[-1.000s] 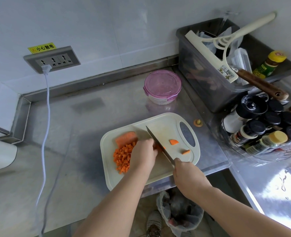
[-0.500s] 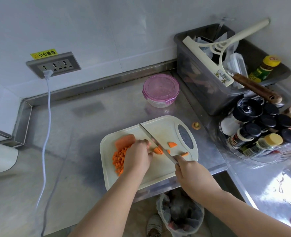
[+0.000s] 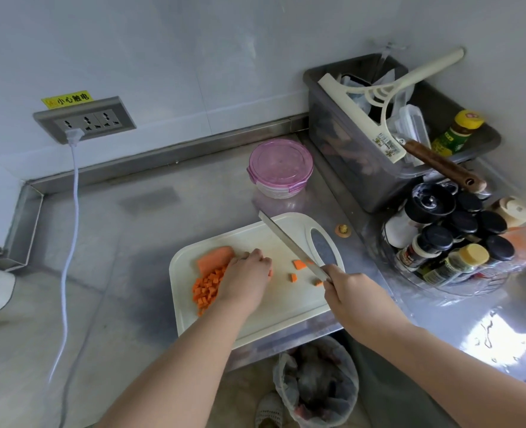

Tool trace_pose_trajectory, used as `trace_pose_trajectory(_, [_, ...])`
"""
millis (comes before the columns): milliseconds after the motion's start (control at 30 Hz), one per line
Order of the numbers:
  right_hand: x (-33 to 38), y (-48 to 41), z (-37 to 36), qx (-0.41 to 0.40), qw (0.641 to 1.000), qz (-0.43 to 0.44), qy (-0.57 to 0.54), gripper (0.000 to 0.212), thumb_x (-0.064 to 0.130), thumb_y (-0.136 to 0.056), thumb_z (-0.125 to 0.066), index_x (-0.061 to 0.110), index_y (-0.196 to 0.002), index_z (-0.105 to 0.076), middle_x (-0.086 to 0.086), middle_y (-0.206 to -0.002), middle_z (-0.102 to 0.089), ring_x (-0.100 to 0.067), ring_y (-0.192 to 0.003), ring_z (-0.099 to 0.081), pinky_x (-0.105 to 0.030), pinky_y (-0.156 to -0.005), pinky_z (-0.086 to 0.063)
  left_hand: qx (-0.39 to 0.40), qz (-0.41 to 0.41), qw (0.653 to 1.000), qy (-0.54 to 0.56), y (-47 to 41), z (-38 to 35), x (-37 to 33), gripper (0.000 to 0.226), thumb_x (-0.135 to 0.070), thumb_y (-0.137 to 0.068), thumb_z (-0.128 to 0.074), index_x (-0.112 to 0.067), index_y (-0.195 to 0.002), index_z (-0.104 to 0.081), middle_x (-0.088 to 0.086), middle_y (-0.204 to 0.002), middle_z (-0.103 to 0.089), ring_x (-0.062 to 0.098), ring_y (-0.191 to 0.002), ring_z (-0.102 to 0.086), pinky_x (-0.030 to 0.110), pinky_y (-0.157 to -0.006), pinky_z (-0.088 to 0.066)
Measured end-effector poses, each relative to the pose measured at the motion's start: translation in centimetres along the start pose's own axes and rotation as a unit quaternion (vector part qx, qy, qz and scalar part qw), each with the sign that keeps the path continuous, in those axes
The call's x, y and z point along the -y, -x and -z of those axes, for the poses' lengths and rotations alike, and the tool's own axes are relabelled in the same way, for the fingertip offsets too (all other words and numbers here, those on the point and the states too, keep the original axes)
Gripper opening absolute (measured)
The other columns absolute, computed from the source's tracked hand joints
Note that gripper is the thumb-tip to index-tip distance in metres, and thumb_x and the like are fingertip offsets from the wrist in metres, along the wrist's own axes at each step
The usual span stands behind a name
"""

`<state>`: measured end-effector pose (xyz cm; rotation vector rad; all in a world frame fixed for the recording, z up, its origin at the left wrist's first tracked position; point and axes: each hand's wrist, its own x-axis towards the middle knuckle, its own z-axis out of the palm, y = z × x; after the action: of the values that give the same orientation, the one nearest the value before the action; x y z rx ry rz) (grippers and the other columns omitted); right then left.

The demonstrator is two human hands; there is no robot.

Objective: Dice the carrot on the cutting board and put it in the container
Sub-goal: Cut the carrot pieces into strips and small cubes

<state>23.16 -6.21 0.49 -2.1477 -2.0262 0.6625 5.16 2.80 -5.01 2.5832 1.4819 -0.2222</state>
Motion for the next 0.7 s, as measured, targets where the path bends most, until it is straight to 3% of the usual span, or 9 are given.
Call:
trace_pose_trajectory(100, [0.4, 0.2, -0.3, 0.011, 1.000, 0.025, 0.015, 0.033, 0.023, -0.103, -0.031, 0.024, -0.134, -0.044, 0.008, -0.059, -0.041, -0.009, -0.047, -0.039, -0.020, -0.042, -0.023, -0.020, 0.004, 1.000, 0.017, 1.8, 0.0, 1.8, 0.019, -0.024, -0.095, -0.046, -0.027, -0.107, -0.060, -0.005, -0.118, -0.050, 0.021, -0.116, -0.044, 0.033, -0.091, -0.031])
trace_pose_trajectory(200, [0.4, 0.1, -0.3, 0.017, 0.997, 0.054, 0.058, 0.034, 0.025, -0.103, -0.032, 0.029, -0.134, -0.045, 0.008, -0.058, -0.039, -0.012, -0.047, -0.040, -0.020, -0.041, -0.023, -0.121, 0.070, 0.979, 0.145, 3.0, 1.3, 4.5, 0.017, -0.020, -0.089, -0.057, -0.024, -0.101, -0.069, -0.005, -0.114, -0.060, 0.021, -0.109, -0.055, 0.033, -0.092, -0.038])
trace_pose_trajectory(267, [0.3, 0.1, -0.3, 0.001, 0.992, 0.081, 0.095, 0.025, 0.024, -0.100, -0.043, 0.031, -0.122, -0.053, 0.006, -0.058, -0.043, -0.013, -0.044, -0.037, -0.019, -0.038, -0.019, -0.195, 0.169, 0.937, 0.236, 3.4, 2.9, 7.3, 0.019, -0.010, -0.087, -0.058, -0.019, -0.099, -0.070, 0.002, -0.107, -0.065, 0.024, -0.099, -0.062, 0.031, -0.087, -0.045])
trace_pose_trajectory(333, [0.1, 0.1, -0.4, -0.010, 0.981, 0.134, 0.142, 0.021, 0.020, -0.082, -0.071, 0.032, -0.097, -0.063, 0.007, -0.054, -0.049, -0.014, -0.038, -0.029, -0.019, -0.033, -0.010, -0.207, 0.221, 0.903, 0.306, 3.8, 4.6, 9.1, 0.022, -0.005, -0.089, -0.056, -0.018, -0.101, -0.069, 0.003, -0.104, -0.067, 0.018, -0.091, -0.063, 0.023, -0.082, -0.043])
trace_pose_trajectory(433, [0.4, -0.4, -0.6, 0.002, 0.954, 0.193, 0.231, 0.033, 0.015, -0.057, -0.086, 0.028, -0.080, -0.067, 0.007, -0.050, -0.054, -0.015, -0.037, -0.023, -0.020, -0.034, -0.010, -0.128, 0.102, 0.913, 0.373, 3.7, 6.7, 8.0, 0.019, -0.009, -0.088, -0.062, -0.026, -0.096, -0.068, -0.002, -0.100, -0.066, 0.010, -0.085, -0.061, 0.019, -0.080, -0.044])
trace_pose_trajectory(533, [2.2, -0.9, 0.2, 0.000, 0.939, 0.220, 0.263, 0.046, 0.013, -0.035, -0.093, 0.024, -0.072, -0.069, 0.004, -0.043, -0.049, -0.016, -0.032, -0.023, -0.016, -0.042, -0.002, 0.012, -0.037, 0.957, 0.288, 3.6, 6.3, 5.1, 0.015, -0.020, -0.087, -0.067, -0.025, -0.100, -0.071, -0.015, -0.094, -0.059, 0.003, -0.087, -0.056, 0.012, -0.080, -0.042])
trace_pose_trajectory(633, [3.5, -1.4, 0.5, 0.015, 0.928, 0.230, 0.292, 0.040, 0.014, -0.065, -0.082, 0.022, -0.100, -0.065, 0.000, -0.071, -0.065, -0.022, -0.048, -0.046, -0.023, -0.048, -0.025, 0.069, -0.043, 0.969, 0.231, 3.2, 4.1, 4.4, 0.012, -0.019, -0.089, -0.065, -0.019, -0.098, -0.073, -0.020, -0.083, -0.050, 0.005, -0.084, -0.052, 0.024, -0.082, -0.044])
trace_pose_trajectory(700, [3.4, -1.6, 0.7, -0.017, 0.925, 0.232, 0.300, 0.042, 0.013, -0.060, -0.084, 0.023, -0.097, -0.066, 0.001, -0.068, -0.065, -0.021, -0.048, -0.036, -0.025, -0.048, -0.025, 0.073, -0.020, 0.971, 0.227, 3.2, 3.1, 4.8, 0.011, -0.013, -0.089, -0.064, -0.015, -0.095, -0.073, -0.014, -0.088, -0.053, 0.012, -0.093, -0.057, 0.024, -0.083, -0.045])
